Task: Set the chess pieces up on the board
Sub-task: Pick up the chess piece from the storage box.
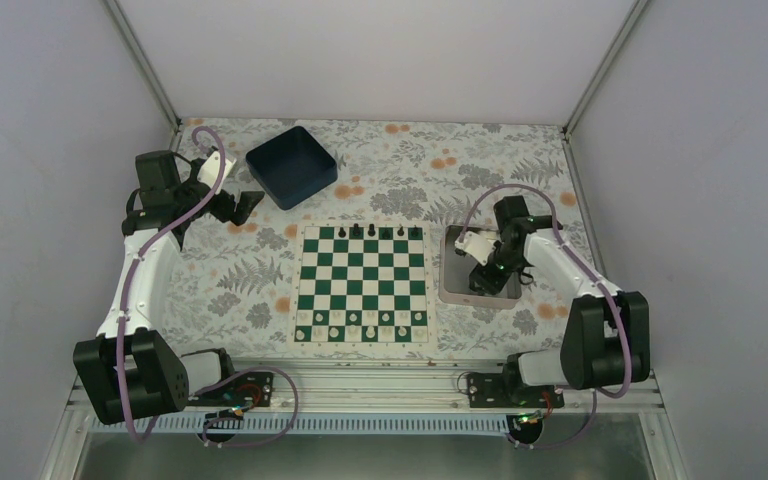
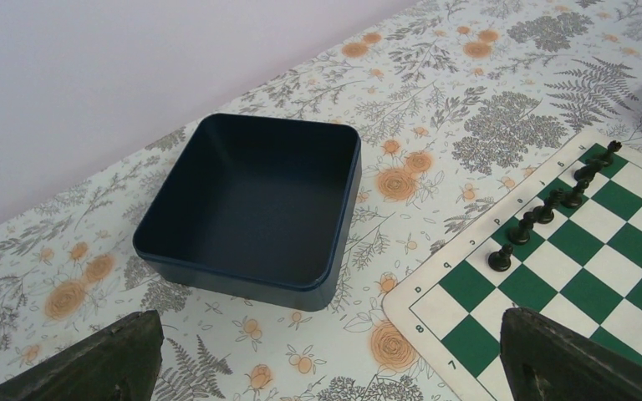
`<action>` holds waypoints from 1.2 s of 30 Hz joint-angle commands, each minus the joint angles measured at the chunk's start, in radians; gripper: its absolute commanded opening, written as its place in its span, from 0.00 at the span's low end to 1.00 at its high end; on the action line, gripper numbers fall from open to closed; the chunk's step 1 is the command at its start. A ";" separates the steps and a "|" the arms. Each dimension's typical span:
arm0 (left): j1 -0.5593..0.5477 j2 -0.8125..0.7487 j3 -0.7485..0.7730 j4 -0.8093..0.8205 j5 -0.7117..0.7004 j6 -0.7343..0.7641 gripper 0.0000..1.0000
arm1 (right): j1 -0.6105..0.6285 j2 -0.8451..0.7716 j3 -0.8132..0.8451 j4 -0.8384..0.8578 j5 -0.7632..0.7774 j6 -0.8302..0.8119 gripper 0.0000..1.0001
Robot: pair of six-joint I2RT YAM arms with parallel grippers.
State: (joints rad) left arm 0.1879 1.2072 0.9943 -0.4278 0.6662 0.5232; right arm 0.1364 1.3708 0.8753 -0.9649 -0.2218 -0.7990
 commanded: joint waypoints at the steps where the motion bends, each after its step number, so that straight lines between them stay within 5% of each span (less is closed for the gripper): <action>1: 0.003 -0.003 -0.005 0.014 0.012 0.009 1.00 | 0.006 0.018 -0.019 0.063 -0.005 0.001 0.46; 20: 0.003 -0.010 -0.016 0.024 0.009 0.010 1.00 | 0.006 0.092 -0.030 0.166 0.031 -0.002 0.45; 36: 0.004 -0.008 -0.015 0.019 0.019 0.016 1.00 | 0.006 0.127 -0.014 0.172 0.039 0.006 0.10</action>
State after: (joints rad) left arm 0.1879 1.2064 0.9890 -0.4210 0.6632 0.5236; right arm 0.1364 1.4956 0.8516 -0.7860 -0.1856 -0.7944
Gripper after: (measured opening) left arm 0.999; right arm 0.139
